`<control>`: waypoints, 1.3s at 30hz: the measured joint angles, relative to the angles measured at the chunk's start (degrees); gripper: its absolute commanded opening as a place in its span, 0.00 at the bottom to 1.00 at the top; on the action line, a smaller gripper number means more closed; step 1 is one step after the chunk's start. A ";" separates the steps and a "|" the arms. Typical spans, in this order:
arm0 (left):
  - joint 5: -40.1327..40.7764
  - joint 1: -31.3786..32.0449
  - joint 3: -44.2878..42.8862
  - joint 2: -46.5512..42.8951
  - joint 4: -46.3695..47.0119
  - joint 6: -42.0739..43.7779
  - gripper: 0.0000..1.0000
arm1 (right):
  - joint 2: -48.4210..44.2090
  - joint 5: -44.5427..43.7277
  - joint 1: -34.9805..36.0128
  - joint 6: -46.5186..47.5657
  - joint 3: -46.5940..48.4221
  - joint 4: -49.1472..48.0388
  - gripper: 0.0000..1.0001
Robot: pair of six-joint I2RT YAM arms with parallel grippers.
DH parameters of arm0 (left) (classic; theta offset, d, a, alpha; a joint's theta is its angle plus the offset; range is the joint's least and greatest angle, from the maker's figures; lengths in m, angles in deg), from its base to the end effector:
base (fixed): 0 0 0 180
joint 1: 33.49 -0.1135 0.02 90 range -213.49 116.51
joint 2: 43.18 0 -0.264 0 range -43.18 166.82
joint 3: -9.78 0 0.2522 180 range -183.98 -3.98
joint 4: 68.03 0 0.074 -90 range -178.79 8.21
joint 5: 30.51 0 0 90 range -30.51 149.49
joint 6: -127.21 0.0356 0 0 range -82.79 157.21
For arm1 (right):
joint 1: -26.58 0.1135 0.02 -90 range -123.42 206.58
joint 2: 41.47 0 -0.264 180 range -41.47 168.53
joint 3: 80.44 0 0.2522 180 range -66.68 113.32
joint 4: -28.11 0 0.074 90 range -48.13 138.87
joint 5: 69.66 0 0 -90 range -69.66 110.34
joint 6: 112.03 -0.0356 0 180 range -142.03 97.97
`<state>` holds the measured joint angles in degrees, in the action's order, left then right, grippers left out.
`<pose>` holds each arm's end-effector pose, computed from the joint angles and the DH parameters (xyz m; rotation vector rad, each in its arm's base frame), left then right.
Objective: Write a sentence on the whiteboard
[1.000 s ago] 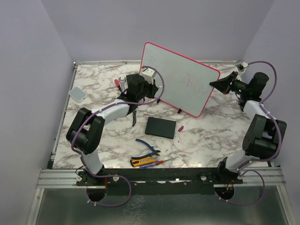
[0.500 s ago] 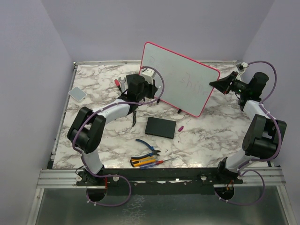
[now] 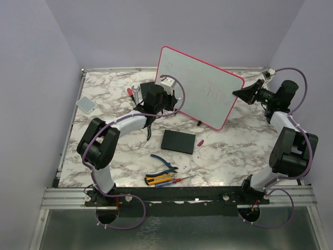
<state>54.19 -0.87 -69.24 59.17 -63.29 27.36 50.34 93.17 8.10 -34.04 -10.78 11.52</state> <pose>0.3451 -0.2247 0.2366 0.4454 1.8858 -0.5877 0.3390 -0.0774 0.2741 -0.5367 1.5994 0.9607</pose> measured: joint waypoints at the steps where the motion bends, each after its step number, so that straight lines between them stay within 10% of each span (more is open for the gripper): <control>1: -0.02 0.13 0.00 0.04 -0.09 0.00 0.00 | 0.00 0.00 0.00 0.00 0.00 0.02 0.01; 39: 0.07 0.50 0.02 2.21 -4.55 0.94 0.00 | 0.00 -0.13 0.13 0.22 0.31 0.87 0.01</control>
<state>54.26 -0.37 -69.22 61.38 -67.83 28.30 50.34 93.04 8.23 -33.83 -10.48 12.40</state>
